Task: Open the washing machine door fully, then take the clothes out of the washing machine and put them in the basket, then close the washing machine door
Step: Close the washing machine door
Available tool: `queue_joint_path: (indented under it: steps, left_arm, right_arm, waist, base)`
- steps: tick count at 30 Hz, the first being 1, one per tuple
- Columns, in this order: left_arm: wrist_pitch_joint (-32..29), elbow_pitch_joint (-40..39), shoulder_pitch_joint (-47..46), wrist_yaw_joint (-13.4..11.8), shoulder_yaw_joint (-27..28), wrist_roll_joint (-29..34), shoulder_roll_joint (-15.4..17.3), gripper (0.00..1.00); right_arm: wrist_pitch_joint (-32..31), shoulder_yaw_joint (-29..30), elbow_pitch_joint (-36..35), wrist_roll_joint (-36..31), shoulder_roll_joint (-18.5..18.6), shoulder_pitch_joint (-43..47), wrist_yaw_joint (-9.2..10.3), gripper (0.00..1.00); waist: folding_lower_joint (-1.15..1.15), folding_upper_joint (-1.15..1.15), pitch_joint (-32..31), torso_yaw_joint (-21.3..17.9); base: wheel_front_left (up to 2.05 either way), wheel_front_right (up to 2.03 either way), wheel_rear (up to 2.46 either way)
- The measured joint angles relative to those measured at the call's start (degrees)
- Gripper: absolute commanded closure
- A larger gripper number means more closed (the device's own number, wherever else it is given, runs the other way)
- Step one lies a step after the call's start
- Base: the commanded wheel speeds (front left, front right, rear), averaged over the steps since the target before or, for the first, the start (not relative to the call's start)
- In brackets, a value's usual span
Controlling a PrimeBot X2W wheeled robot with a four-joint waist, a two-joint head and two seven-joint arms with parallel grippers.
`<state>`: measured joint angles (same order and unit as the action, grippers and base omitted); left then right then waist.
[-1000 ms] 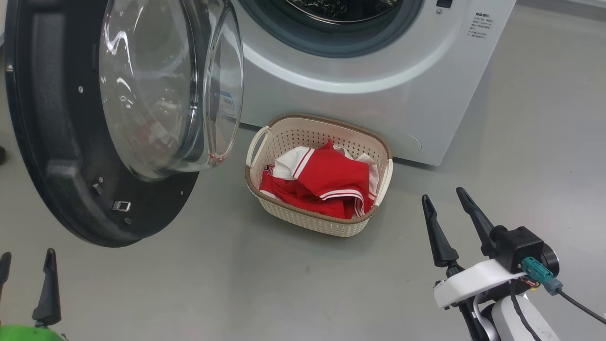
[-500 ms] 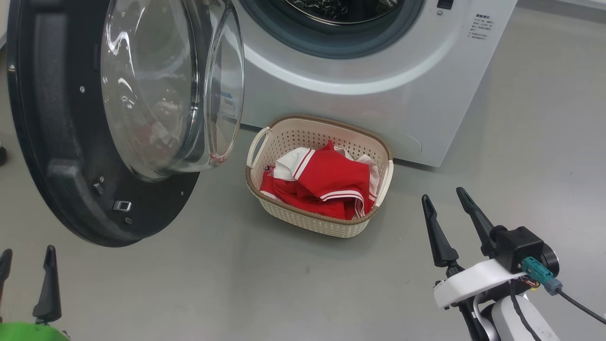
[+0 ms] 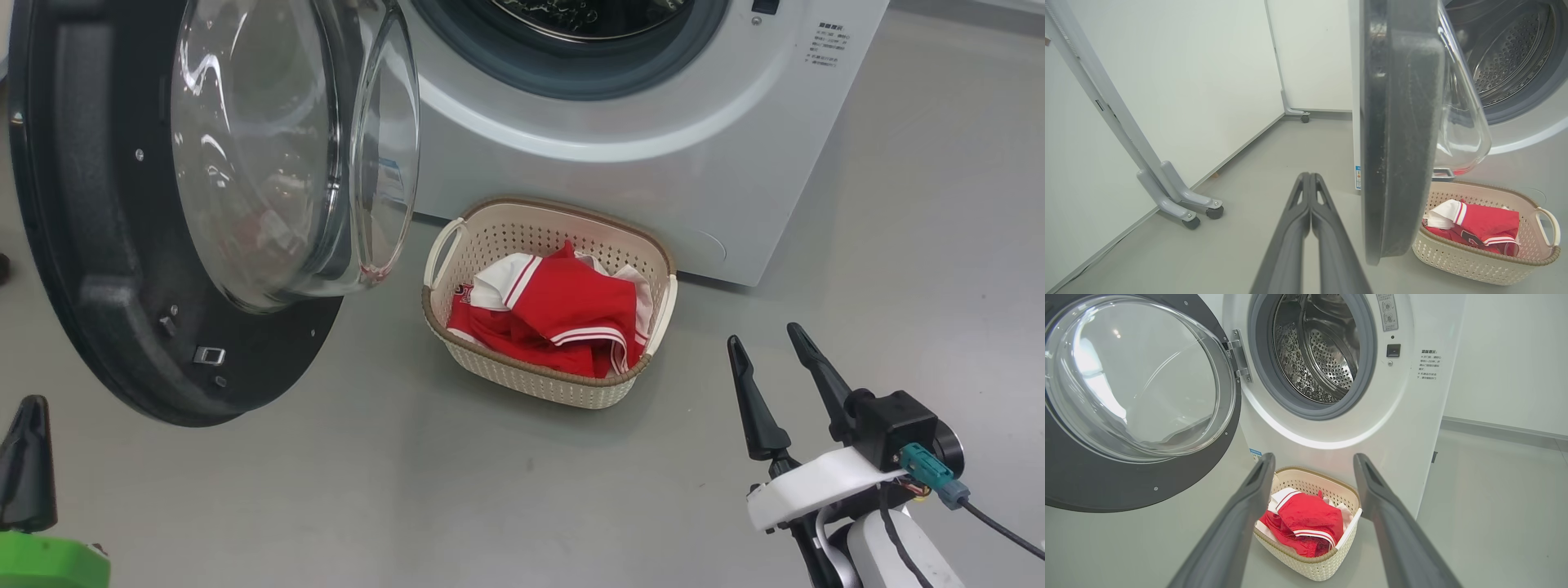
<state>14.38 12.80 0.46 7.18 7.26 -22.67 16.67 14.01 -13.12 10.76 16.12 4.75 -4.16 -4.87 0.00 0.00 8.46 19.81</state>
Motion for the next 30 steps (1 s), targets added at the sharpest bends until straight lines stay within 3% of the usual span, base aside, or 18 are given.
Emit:
queue_joint_path:
  steps: [8,13,18,24,30]
  left_arm:
    - [0.05,-0.56,-2.71,0.00,0.98,-5.17,1.37,1.00]
    - [-2.85,-0.25,-5.98,0.00,2.97,-19.22,-0.62,1.00]
    - [-10.20,0.04,-9.36,0.00,5.05,-35.98,-3.76,1.00]
    - [-18.98,2.94,-13.63,-0.01,13.36,-51.58,-5.87,1.00]
    - [-29.20,4.87,-17.88,-5.02,18.08,-65.67,-7.45,1.00]
  right_arm:
    - [0.01,-0.13,0.00,0.00,-0.09,0.00,-0.01,0.00]
    - [0.01,-0.21,0.00,0.00,-0.11,-0.01,-0.01,0.00]
    - [0.01,-0.29,0.12,0.00,-0.14,-0.02,-0.01,0.00]
    - [0.10,-0.33,0.29,0.01,-0.16,-0.01,-0.01,0.00]
    - [0.11,-0.64,0.62,0.07,-0.19,-0.01,-0.01,0.00]
  waist:
    - [0.00,0.00,0.33,-0.10]
    - [0.00,0.00,0.44,-0.23]
    - [0.00,0.00,0.38,-0.46]
    - [0.00,0.00,0.34,-0.81]
    - [0.00,0.00,0.49,-1.24]
  base:
    - [0.00,0.00,0.00]
    - [0.00,0.00,0.00]
    - [0.00,0.00,0.00]
    - [0.00,0.00,0.00]
    - [0.00,0.00,0.00]
